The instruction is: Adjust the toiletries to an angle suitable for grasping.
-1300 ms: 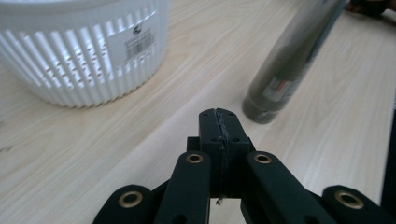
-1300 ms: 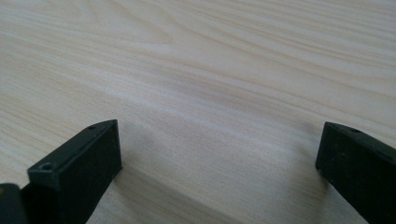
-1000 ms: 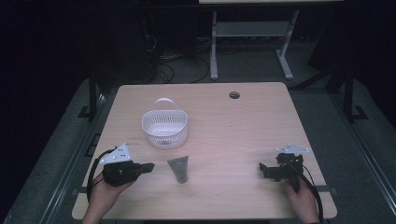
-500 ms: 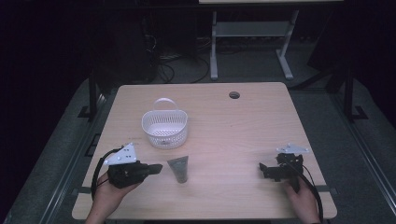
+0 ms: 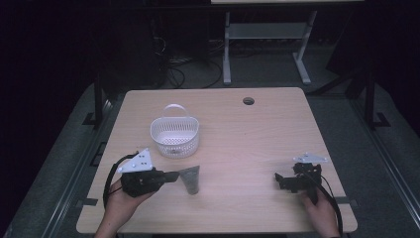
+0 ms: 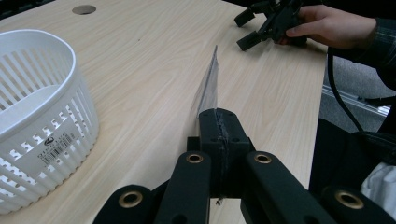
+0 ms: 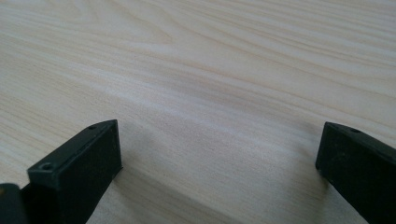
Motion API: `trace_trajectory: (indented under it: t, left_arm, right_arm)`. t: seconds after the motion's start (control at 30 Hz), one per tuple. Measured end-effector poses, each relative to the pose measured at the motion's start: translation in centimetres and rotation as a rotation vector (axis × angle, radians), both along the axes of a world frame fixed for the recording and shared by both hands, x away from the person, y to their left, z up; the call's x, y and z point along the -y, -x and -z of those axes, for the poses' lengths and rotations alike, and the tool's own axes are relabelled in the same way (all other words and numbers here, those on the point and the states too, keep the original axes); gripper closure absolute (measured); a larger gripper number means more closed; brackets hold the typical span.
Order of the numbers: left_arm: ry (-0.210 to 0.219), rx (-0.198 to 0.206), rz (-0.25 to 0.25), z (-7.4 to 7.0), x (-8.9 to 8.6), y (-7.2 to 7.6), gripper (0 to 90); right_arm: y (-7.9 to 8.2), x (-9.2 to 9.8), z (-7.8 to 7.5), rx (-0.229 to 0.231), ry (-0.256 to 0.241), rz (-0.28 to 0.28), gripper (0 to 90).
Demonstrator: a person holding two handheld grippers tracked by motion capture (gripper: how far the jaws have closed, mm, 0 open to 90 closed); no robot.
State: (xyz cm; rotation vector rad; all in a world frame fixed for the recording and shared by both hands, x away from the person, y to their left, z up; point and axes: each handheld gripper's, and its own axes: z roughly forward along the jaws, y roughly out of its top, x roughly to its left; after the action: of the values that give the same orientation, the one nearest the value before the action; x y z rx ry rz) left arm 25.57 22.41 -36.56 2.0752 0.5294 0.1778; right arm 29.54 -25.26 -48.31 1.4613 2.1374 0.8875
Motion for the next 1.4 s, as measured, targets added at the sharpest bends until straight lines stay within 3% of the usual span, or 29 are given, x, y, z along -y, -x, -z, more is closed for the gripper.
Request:
trace_trajectory:
  t: [1.4]
  left_arm:
    - [-0.034, 0.013, -0.05, -0.1, 0.0, -2.6, 89.7]
  right_arm:
    - [0.0, 0.0, 0.0, 0.0, 0.0, 0.0, 0.0]
